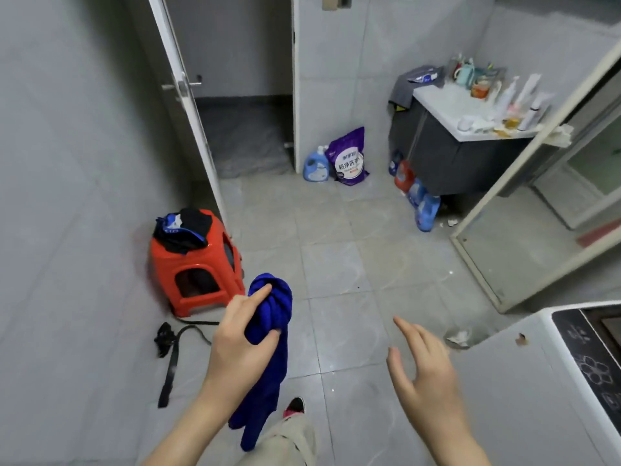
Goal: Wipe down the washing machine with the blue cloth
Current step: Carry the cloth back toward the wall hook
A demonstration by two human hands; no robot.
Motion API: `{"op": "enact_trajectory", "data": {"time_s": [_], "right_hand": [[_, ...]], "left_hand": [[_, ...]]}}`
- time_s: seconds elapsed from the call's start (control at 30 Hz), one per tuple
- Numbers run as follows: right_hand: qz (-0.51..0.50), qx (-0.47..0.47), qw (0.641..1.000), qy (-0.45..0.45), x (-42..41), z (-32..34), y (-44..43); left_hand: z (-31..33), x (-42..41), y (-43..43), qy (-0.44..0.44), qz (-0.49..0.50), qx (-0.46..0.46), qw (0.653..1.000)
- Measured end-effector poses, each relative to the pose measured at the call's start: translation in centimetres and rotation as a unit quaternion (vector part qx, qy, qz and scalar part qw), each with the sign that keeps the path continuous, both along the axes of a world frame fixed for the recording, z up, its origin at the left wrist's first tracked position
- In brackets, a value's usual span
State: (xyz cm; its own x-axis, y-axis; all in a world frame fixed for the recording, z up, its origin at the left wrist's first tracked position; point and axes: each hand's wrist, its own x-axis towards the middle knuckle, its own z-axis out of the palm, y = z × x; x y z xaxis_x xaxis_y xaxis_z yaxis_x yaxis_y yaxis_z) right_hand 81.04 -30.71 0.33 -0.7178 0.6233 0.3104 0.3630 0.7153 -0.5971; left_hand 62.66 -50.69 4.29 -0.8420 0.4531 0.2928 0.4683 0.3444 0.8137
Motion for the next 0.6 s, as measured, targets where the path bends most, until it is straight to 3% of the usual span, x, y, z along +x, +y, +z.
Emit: {"op": "enact_trajectory", "data": {"time_s": [0.3,0.6], "right_hand": [[0.051,-0.012,0.998,-0.029,-10.5,-1.0,5.5],[0.037,0.009,0.998,-0.053,-25.3,0.7,15.9]], "left_hand": [[-1.7,-8.1,3.6,-0.073,0.095,0.029,0.992],[-0.2,-22.4,13.9,-0.067,0.04,0.01,0.997]]}}
